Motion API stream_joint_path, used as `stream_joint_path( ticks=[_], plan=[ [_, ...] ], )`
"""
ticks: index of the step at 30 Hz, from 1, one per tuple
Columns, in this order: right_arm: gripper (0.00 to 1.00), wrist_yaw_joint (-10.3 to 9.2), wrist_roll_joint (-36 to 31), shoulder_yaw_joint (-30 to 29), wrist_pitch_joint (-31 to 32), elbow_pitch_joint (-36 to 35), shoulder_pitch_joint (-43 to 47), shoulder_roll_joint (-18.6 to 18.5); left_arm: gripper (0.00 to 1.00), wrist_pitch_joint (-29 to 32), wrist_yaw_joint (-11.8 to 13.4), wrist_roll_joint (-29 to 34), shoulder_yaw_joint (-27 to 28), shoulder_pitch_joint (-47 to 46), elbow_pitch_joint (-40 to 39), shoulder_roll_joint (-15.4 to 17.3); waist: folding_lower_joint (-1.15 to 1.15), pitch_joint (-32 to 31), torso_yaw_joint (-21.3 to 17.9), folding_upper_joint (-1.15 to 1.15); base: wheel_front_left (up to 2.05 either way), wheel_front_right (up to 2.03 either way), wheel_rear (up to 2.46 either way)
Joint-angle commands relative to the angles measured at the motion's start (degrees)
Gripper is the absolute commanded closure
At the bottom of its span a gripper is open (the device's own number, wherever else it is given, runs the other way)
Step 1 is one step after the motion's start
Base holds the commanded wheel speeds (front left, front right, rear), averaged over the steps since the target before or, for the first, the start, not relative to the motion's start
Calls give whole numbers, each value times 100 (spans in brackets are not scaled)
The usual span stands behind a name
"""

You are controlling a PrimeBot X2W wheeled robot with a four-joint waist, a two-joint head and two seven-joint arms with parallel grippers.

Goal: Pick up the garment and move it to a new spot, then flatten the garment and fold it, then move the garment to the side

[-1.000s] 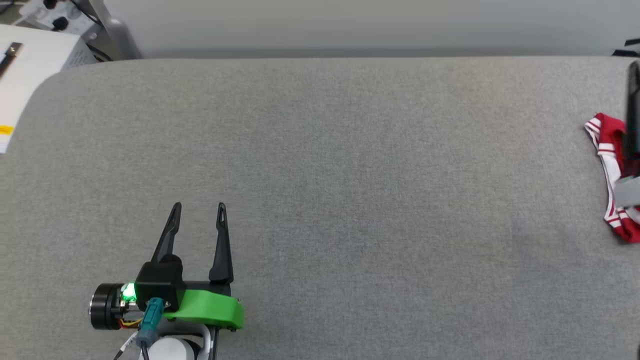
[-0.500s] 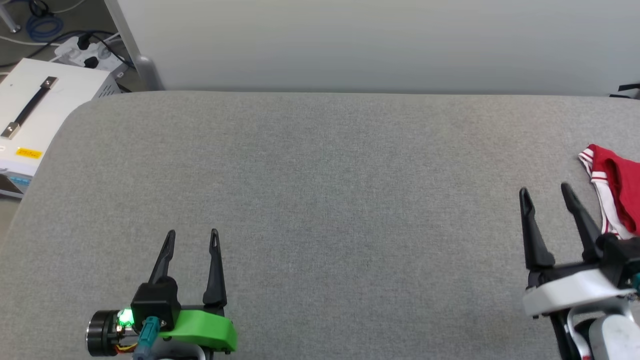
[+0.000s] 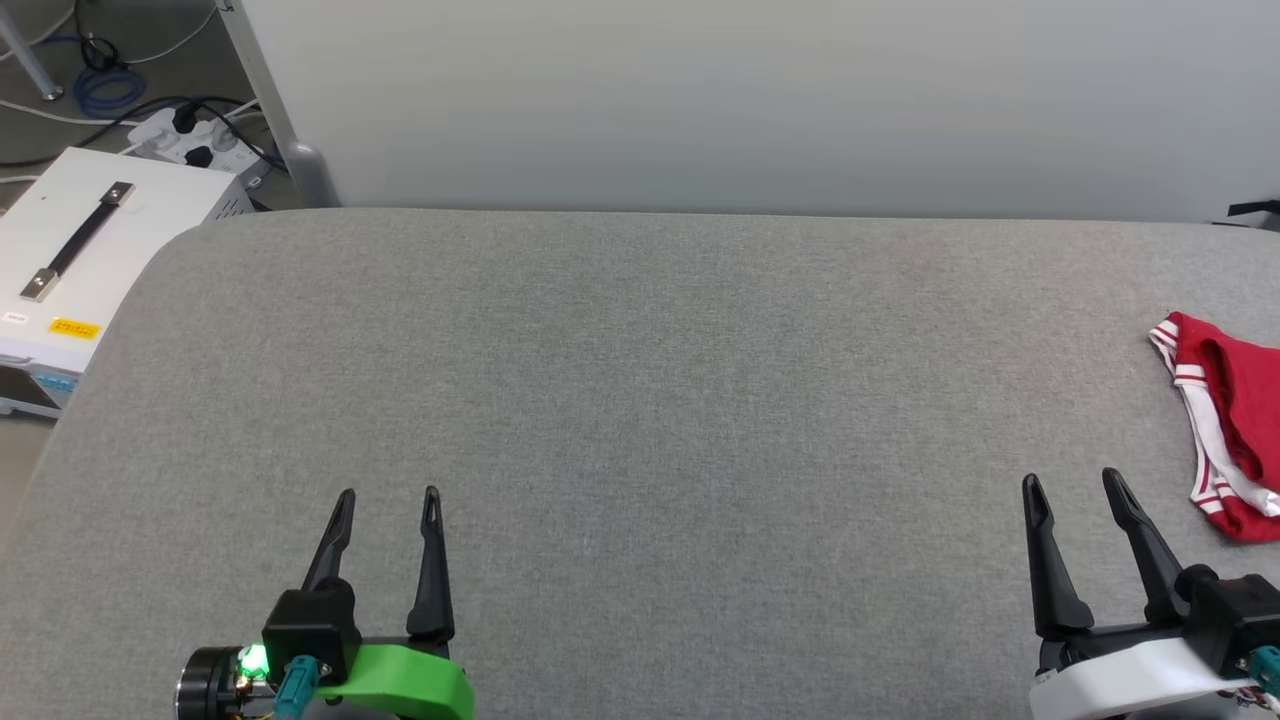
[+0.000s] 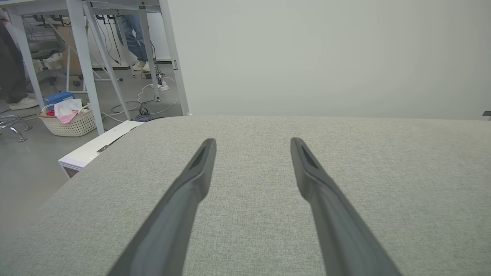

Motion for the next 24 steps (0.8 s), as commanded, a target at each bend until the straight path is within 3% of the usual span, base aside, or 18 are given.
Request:
stream_joint_path(
  ticks=[1, 19, 20, 24],
  plan=[
    [0, -4, -28, -16, -34, -86, 85, 45, 0, -34, -35, -41, 22, 83, 13, -31, 0, -18, 14, 0, 0, 0, 0],
    [0, -4, -76, -57, -34, -258, 265, 171, 0, -34, -122, -74, 76, 180, -35, -45, 0, -92, 37, 0, 0, 0, 0],
    [100, 0, -54, -43, -1, -236, 230, 158, 100, 0, -102, -57, 71, 88, -21, -14, 0, -92, 37, 0, 0, 0, 0],
    [100, 0, -54, -37, 4, -233, 229, 159, 100, 11, -99, -60, 71, 84, -17, -11, 0, -92, 35, 0, 0, 0, 0]
  ],
)
